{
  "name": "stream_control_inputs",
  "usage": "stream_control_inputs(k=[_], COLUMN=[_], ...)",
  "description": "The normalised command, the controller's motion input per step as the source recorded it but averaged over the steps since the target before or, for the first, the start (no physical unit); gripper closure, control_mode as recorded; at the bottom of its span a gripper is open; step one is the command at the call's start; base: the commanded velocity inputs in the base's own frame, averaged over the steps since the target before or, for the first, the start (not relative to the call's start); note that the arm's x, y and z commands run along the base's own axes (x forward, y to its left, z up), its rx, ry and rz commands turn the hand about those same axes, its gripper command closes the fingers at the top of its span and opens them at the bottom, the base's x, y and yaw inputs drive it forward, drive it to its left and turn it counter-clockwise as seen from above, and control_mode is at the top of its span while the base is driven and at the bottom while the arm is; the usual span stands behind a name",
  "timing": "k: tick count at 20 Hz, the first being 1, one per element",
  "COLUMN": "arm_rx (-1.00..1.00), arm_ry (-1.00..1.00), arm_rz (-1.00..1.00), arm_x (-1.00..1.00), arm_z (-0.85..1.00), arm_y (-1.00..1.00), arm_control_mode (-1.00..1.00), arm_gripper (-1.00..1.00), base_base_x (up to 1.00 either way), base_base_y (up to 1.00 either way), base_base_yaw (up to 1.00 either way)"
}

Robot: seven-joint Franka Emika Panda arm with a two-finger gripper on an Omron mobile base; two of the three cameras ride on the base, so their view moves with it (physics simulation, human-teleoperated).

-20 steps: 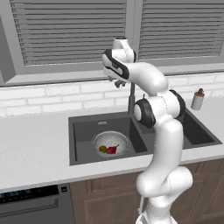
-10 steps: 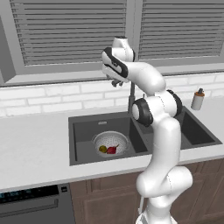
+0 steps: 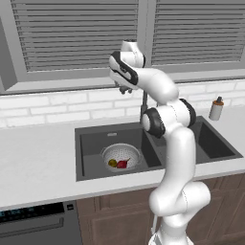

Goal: Put the colander in the sink, put the pear, kiwi in the colander, and turn on the sink faucet and pour water over the colander.

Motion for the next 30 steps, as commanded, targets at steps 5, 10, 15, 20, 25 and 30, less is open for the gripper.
stream_control_inputs(k=[5, 10, 15, 20, 25, 30], arm_rx=[0.00, 0.00, 0.00, 0.00, 0.00, 0.00], arm_ry=[0.00, 0.00, 0.00, 0.00, 0.00, 0.00], arm_rz=[0.00, 0.00, 0.00, 0.00, 0.00, 0.00], arm_x=[0.20, 0.21, 0.23, 0.08, -0.19, -0.17], arm_z=[-0.21, -0.19, -0.15, -0.09, 0.00, 0.14], arm_y=[0.00, 0.00, 0.00, -0.04, 0.00, 0.00], arm_control_mode=[-1.00, -1.00, -1.00, -1.00, -1.00, -1.00], arm_gripper=[-1.00, -1.00, -1.00, -1.00, -1.00, -1.00], base_base_x=[0.00, 0.00, 0.00, 0.00, 0.00, 0.00], base_base_y=[0.00, 0.00, 0.00, 0.00, 0.00, 0.00], base_base_yaw=[0.00, 0.00, 0.00, 0.00, 0.00, 0.00])
